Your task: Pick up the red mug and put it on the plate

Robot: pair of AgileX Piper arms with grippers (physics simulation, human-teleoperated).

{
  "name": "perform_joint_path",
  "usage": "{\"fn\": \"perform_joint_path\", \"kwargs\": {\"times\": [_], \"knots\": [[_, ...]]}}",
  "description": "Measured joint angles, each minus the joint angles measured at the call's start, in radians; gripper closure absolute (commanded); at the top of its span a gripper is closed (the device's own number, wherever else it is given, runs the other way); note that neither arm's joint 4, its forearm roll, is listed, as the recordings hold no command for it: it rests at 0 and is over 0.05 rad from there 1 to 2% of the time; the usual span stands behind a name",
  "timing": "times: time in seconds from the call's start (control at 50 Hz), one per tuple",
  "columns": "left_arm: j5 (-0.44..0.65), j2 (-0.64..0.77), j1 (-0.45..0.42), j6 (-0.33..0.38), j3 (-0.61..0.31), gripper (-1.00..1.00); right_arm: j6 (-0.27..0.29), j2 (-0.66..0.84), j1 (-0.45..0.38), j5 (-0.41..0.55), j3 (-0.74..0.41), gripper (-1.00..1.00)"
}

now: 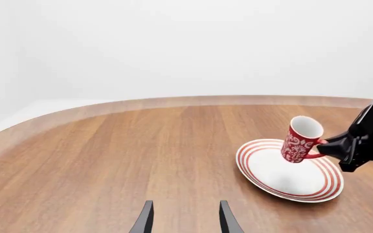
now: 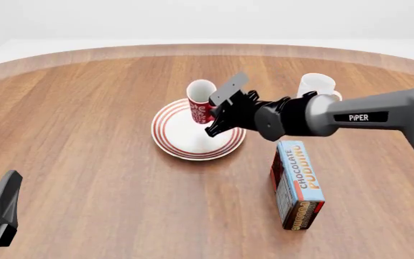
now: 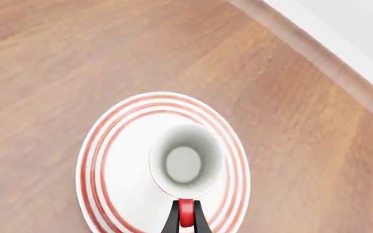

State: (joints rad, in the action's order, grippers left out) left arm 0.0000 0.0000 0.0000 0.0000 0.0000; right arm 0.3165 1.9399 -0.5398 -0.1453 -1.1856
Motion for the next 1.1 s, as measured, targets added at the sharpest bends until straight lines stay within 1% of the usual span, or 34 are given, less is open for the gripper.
{"fn": "perform_joint_path", "kwargs": {"times": [0.58,0.98,1.0,1.1], "knots": [[0.0,0.0,0.0,0.0,0.0,-1.0,-0.013,0.059,-0.019,-0.055,0.015,1.0],[0.0,0.0,0.0,0.0,0.0,-1.0,-0.013,0.085,-0.023,-0.068,0.01,1.0],[0.0,0.0,0.0,0.0,0.0,-1.0,-0.015,0.087,-0.024,-0.066,0.007,-1.0],[0.0,0.0,0.0,0.0,0.0,-1.0,-0.018,0.093,-0.024,-0.062,-0.001,-1.0]]}}
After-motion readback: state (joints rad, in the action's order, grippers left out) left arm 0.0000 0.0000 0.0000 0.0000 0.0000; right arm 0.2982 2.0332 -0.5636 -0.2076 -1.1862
